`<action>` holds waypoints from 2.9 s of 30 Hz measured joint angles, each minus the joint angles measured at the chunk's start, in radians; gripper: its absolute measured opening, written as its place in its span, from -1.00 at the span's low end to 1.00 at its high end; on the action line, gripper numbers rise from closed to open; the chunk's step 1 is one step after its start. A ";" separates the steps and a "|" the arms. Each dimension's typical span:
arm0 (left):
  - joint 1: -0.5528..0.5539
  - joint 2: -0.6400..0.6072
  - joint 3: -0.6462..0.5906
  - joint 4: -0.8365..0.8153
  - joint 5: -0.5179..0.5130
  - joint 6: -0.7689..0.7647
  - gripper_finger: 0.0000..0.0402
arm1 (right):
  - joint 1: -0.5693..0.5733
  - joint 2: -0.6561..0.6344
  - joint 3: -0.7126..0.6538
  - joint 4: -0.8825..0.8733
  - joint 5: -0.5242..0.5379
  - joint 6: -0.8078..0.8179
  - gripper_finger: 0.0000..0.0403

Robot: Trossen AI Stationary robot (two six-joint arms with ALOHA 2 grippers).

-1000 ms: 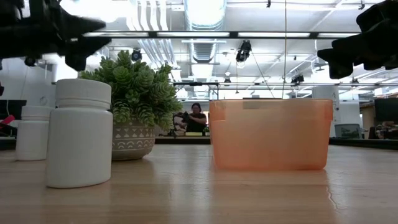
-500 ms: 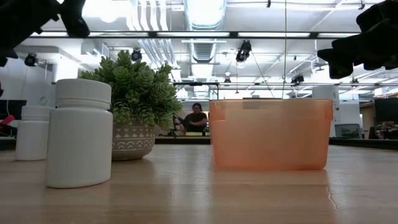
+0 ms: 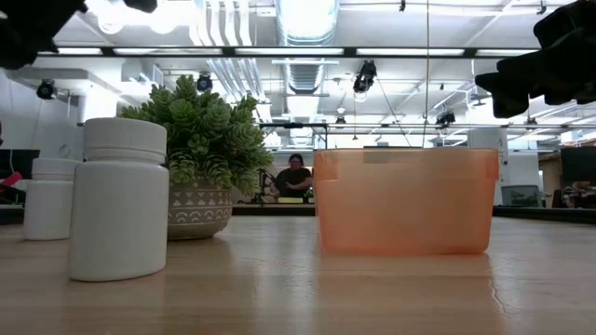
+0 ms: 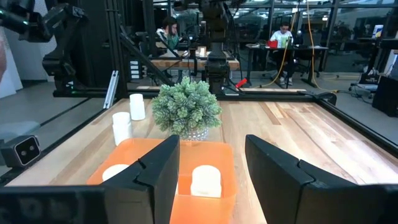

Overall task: Pick and place pill bottles into a basket
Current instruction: Put the white medicine bottle into the orange bin

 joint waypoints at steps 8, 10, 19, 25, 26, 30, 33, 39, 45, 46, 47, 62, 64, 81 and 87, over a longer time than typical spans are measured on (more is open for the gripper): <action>-0.003 0.118 0.186 -0.312 0.091 0.092 0.08 | 0.000 0.000 0.000 0.000 0.000 0.003 -0.15; -0.012 0.135 0.237 -0.395 0.094 0.130 0.08 | 0.000 0.000 0.000 0.000 0.000 0.000 -0.15; -0.100 0.170 0.318 -0.484 0.079 0.133 0.08 | 0.000 0.000 0.000 0.000 0.000 0.001 -0.15; -0.212 0.163 0.342 -0.477 0.078 0.130 0.08 | 0.000 0.000 0.000 0.000 0.000 0.000 -0.14; -0.230 0.164 0.346 -0.478 0.080 0.131 0.08 | 0.000 0.000 0.000 0.000 0.000 0.002 -0.14; -0.299 0.170 0.360 -0.477 0.077 0.149 0.08 | 0.000 0.000 0.000 0.000 0.000 0.000 -0.15; -0.344 0.171 0.365 -0.477 0.079 0.155 0.08 | 0.000 0.000 0.000 0.000 0.000 0.002 -0.15; -0.428 0.206 0.365 -0.452 0.077 0.154 0.08 | 0.000 0.000 0.000 0.000 0.000 0.000 -0.14; -0.525 0.290 0.379 -0.357 0.076 0.155 0.08 | 0.000 0.000 0.000 0.000 0.000 0.001 -0.14; -0.539 0.303 0.384 -0.356 0.070 0.157 0.08 | 0.000 0.000 0.000 0.000 0.000 0.003 -0.14; -0.553 0.316 0.390 -0.357 0.052 0.158 0.08 | 0.000 0.000 0.000 0.000 0.000 0.002 -0.14; -0.788 0.535 0.575 -0.431 -0.551 0.203 0.08 | 0.000 0.000 0.000 0.000 0.000 0.002 -0.15; -0.826 0.560 0.613 -0.505 -0.679 0.202 0.08 | 0.000 0.000 0.000 0.000 0.000 0.001 -0.15; -0.962 0.727 0.997 -1.391 -0.994 -0.278 0.08 | 0.000 0.000 0.000 0.000 0.000 0.002 -0.14; -0.962 0.764 1.140 -1.685 -0.858 -0.473 0.08 | 0.000 0.000 0.000 0.000 0.000 0.000 -0.15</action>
